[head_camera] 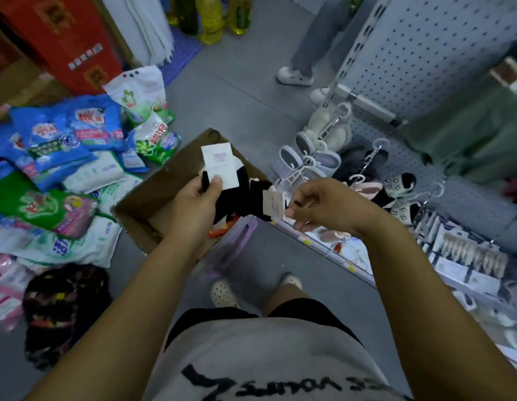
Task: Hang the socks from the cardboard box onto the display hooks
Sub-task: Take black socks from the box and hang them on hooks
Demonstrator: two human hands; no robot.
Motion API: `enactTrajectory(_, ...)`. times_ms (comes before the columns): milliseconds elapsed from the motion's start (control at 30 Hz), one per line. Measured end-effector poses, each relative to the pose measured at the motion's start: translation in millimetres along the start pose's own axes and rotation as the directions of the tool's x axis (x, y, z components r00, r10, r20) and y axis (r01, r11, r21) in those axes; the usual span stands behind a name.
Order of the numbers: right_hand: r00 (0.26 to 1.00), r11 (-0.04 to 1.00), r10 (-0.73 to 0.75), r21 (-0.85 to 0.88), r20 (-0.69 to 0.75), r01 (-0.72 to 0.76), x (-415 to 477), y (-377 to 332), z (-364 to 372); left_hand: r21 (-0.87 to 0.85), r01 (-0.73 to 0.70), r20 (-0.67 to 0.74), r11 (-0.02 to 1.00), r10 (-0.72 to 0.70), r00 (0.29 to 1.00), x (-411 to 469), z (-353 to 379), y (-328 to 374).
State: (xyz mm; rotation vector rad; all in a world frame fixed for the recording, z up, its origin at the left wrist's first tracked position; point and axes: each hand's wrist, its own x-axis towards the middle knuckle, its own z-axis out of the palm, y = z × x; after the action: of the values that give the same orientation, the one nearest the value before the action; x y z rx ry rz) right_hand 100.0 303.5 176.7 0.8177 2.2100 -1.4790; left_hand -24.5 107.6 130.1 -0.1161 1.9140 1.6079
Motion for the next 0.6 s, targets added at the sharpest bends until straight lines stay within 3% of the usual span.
enactTrajectory(167,0.972,0.985,-0.037,-0.172,-0.232,-0.003,-44.7,54.9,-41.9,0.092,-0.092,0.156,0.991,0.077,0.985,-26.4,68.9,5.1)
enactTrajectory(400,0.848,0.966,-0.109,-0.256,-0.519,-0.032,-117.2,119.5,-122.3,0.068,-0.134,0.212,0.989,0.117,0.970,-70.9,192.7,-3.4)
enactTrajectory(500,0.831,0.994,-0.066,-0.105,-0.552,0.009,-150.3,145.0,-164.8,-0.010,-0.122,0.245,0.992,0.121,0.962,-87.0,248.3,-2.8)
enactTrajectory(600,0.843,0.985,-0.089,-0.174,-0.530,-0.006,-179.6,164.3,-206.5,-0.049,-0.162,0.287,0.986,0.169,0.943,-99.2,291.9,5.1)
